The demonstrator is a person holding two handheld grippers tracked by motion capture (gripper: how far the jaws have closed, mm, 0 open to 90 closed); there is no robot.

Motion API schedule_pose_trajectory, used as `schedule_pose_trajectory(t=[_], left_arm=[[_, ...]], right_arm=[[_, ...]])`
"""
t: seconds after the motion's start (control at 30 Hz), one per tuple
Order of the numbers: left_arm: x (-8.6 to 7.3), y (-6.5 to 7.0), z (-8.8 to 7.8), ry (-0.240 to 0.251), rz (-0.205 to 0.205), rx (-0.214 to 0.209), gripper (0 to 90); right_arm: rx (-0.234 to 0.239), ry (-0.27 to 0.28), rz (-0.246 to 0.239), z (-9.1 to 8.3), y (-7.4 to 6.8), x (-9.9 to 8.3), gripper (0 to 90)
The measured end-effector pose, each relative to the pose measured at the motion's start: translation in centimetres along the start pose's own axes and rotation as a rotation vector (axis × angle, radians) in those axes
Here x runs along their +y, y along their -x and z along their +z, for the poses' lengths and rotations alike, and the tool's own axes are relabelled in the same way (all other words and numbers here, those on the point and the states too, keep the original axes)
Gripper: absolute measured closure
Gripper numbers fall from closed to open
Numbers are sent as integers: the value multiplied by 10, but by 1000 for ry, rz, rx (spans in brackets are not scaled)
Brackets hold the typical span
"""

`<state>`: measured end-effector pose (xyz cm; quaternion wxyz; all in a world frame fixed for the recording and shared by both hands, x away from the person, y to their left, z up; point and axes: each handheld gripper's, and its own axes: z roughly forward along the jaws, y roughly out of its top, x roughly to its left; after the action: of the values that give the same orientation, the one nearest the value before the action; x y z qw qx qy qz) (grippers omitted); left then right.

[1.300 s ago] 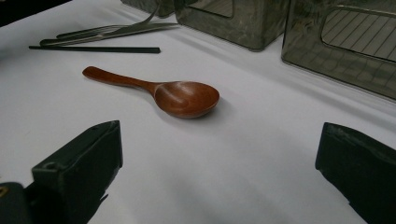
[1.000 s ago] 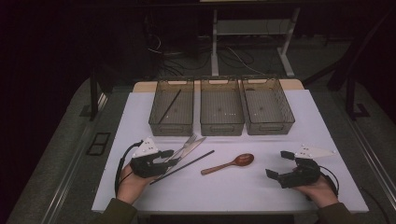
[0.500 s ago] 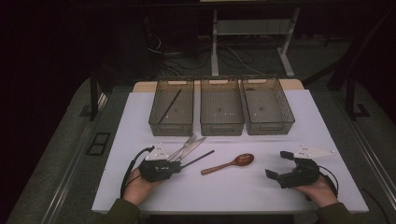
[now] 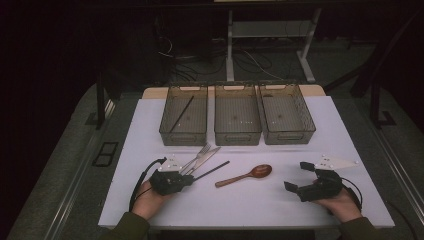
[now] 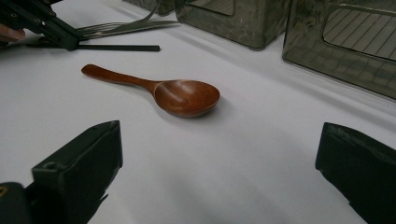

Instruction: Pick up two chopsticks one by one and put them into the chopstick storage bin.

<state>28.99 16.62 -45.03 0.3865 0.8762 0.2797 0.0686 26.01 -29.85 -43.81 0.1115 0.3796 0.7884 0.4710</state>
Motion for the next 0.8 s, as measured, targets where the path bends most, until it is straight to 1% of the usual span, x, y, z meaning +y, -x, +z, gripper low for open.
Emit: schedule_pose_trajectory(t=[0.03, 0.27, 0.33, 0.37, 0.43, 0.47, 0.6, 0.63, 0.7, 0.73, 0.8], left_arm=[[0, 0, 0, 4, -7, -1, 833], [0, 0, 0, 0, 0, -5, 847], [1, 0, 1, 1, -9, -6, 849], [1, -1, 0, -5, -2, -7, 850], [1, 0, 0, -5, -5, -4, 851], [2, 0, 0, -10, 4, -1, 854], [3, 1, 0, -12, 4, 4, 854], [3, 1, 0, -5, -5, -3, 854], [4, 1, -1, -4, 1, -9, 854], [4, 2, -1, 3, -5, -14, 854], [6, 3, -3, 12, 1, -21, 855]], right_arm=[[0, 1, -1, 0, 0, 0, 2], [0, 1, -2, 0, 0, 0, 2], [1, 2, -2, 0, 0, 0, 2], [1, 2, -1, 0, 0, 0, 2], [1, 4, -1, 0, 0, 0, 2], [1, 4, -2, 0, 0, 0, 2], [2, 3, -1, 0, 0, 0, 2], [1, 3, -1, 0, 0, 0, 2], [2, 4, 0, 0, 0, 0, 2], [2, 4, 0, 0, 0, 0, 2], [0, 3, -2, 0, 0, 0, 2]])
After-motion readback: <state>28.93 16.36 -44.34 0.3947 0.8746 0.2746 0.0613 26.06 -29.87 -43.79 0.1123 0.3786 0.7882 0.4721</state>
